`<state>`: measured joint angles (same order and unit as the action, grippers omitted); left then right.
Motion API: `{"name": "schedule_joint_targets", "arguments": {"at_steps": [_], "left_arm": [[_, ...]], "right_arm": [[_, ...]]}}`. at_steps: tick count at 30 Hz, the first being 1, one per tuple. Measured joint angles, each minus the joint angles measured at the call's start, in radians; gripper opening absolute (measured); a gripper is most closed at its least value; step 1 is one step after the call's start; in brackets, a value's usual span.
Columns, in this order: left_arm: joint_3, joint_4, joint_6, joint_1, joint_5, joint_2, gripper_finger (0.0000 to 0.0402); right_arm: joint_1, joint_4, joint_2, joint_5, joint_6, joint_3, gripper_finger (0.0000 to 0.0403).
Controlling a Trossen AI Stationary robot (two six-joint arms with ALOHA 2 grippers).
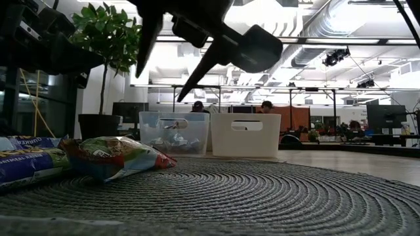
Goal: Pick and place Granola Bars by type
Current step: Put the red granola bar into the gray bin
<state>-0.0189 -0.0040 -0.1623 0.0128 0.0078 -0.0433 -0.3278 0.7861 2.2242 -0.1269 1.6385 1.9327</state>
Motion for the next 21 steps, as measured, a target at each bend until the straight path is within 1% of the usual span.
{"name": "schedule_joint_targets", "arguments": {"at_steps": [5, 8, 16, 21], "left_arm": [[0.0, 0.0, 0.0, 0.0, 0.0, 0.0, 0.0], [0.0, 0.0, 0.0, 0.0, 0.0, 0.0, 0.0], [0.0, 0.0, 0.0, 0.0, 0.0, 0.0, 0.0], [0.0, 0.0, 0.0, 0.0, 0.0, 0.0, 0.0]], "right_arm": [[-0.021, -0.015, 0.021, 0.058, 0.078, 0.0, 0.0244], [-0.028, -0.025, 0.024, 0.065, 0.09, 0.0, 0.0257], [-0.02, -0.048, 0.033, 0.058, 0.086, 0.001, 0.0259], [-0.013, -0.071, 0.087, 0.135, 0.082, 0.0, 0.0259]]}}
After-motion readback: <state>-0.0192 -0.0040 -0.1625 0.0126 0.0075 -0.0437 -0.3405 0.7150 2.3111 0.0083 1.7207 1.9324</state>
